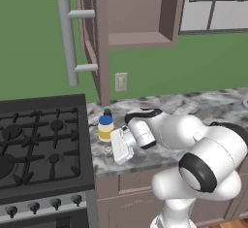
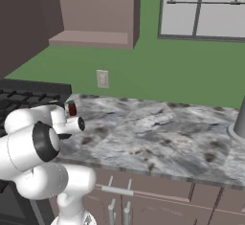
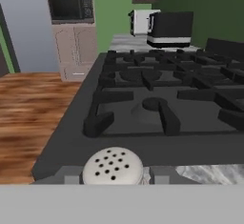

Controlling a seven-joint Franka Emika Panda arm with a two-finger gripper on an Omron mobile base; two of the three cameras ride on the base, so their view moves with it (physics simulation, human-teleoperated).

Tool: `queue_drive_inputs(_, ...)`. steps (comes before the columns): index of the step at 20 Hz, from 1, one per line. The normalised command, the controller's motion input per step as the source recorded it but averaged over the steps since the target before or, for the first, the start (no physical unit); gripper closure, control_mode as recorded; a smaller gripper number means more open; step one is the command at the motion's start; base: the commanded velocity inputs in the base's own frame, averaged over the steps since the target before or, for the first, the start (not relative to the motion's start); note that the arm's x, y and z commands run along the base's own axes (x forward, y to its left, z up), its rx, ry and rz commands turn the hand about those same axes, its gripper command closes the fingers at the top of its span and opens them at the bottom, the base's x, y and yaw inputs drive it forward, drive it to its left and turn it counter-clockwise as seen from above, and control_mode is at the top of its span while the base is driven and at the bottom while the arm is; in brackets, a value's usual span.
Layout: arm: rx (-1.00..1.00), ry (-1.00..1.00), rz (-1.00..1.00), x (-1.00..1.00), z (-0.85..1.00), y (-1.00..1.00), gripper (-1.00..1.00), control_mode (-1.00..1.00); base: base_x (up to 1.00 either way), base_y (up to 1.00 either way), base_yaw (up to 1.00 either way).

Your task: Collect the paprika, mayonnaise, and shaker from the cabinet and place them next to the stove.

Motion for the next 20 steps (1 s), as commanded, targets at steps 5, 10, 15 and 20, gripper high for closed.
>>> queue_drive_inputs(5, 0.01, -0.05, 0.00, 0.10, -0.09, 0.00, 1.00, -1.00, 0.00, 0.00, 0.00)
queue_drive_inputs(10, 0.00, -0.04, 0.00, 0.08, -0.18, 0.00, 1.00, -1.00, 0.00, 0.00, 0.00)
queue_drive_inputs(15, 0.00, -0.04, 0.00, 0.08, -0.21, 0.00, 1.00, -1.00, 0.00, 0.00, 0.00)
queue_drive_inputs(20, 0.00, -0.03, 0.00, 0.11, -0.20, 0.00, 1.00, -1.00, 0.00, 0.00, 0.00)
